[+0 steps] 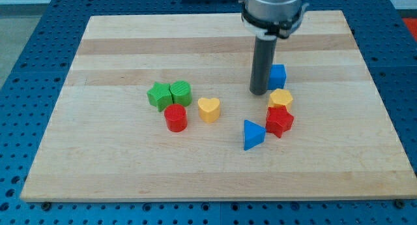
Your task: Push the yellow heart close to the yellow hexagon
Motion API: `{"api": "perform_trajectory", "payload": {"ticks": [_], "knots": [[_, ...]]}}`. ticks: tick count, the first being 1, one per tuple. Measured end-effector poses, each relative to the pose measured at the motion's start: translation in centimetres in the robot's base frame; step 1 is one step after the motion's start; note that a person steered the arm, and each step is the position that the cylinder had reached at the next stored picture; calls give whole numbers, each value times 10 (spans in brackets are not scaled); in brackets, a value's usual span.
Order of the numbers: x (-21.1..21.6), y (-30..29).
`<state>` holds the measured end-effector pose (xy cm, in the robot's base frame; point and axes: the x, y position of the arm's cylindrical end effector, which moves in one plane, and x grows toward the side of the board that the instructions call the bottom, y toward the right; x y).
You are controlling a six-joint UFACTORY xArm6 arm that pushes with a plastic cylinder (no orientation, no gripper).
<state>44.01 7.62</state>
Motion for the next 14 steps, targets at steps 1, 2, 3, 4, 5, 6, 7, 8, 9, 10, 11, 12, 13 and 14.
{"api": "perform_trajectory", "payload": {"ticks": [1,2,3,4,5,6,7,8,9,10,11,12,13,14], "knots": [[29,-4],[29,-15],[29,-35],[30,-57],[45,-55],[60,-54],[64,-75],[74,-112],[75,-137],[75,-138],[74,-136],[65,-121],[55,-114],[53,-114]]}}
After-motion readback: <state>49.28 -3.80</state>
